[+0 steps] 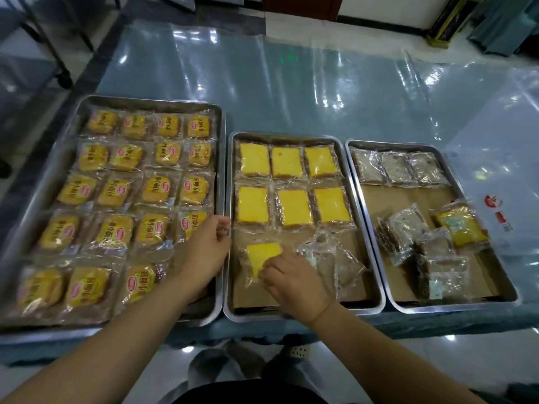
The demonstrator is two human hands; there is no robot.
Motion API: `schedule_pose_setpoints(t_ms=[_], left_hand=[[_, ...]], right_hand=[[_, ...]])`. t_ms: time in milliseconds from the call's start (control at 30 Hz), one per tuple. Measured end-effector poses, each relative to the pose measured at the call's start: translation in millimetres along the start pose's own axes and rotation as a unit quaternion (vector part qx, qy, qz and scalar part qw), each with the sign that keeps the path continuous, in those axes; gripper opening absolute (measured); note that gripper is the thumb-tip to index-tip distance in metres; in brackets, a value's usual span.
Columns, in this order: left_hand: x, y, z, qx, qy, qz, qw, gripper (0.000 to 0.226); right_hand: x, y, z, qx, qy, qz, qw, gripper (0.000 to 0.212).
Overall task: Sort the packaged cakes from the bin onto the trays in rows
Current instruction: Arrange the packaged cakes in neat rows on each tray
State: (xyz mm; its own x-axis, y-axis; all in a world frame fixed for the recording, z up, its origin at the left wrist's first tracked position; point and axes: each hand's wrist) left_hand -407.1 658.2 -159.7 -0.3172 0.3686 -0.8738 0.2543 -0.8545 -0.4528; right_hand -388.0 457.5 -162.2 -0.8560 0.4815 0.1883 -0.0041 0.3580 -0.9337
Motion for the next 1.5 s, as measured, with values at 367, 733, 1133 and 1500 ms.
schedule_pose_setpoints(t_ms=[367, 733, 1133, 1500], left_hand=[[12, 35, 8, 0.238, 0.256, -0.353, 0.868, 0.051], [16, 42, 2, 0.296, 0.268, -0.456, 0.795, 0.083], [-47, 82, -4, 0.217, 0.22, -0.308, 0.9, 0.066], [-159, 168, -42, 0.202, 0.062, -0.057, 0.976, 0.012]], right_hand=[[-8, 3, 21, 0.016, 0.105, -0.019, 0.994, 0.024], [-58, -12, 45, 0.044, 0.436, -0.041, 0.898, 0.054], [-98, -39, 35, 0.114, 0.497, -0.288, 0.81, 0.018], [-194, -111, 48, -0.035, 0.426, -0.427, 0.797, 0.015]])
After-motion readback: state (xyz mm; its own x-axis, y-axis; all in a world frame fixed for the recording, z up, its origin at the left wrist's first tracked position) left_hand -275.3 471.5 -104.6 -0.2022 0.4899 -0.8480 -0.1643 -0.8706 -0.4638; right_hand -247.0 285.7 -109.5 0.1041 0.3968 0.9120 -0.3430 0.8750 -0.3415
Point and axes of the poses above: each hand's wrist, its own z-axis away from the middle knuckle, its own y-axis out of the palm, x = y × z, and after that the axes turned 3 degrees about z, right-handed
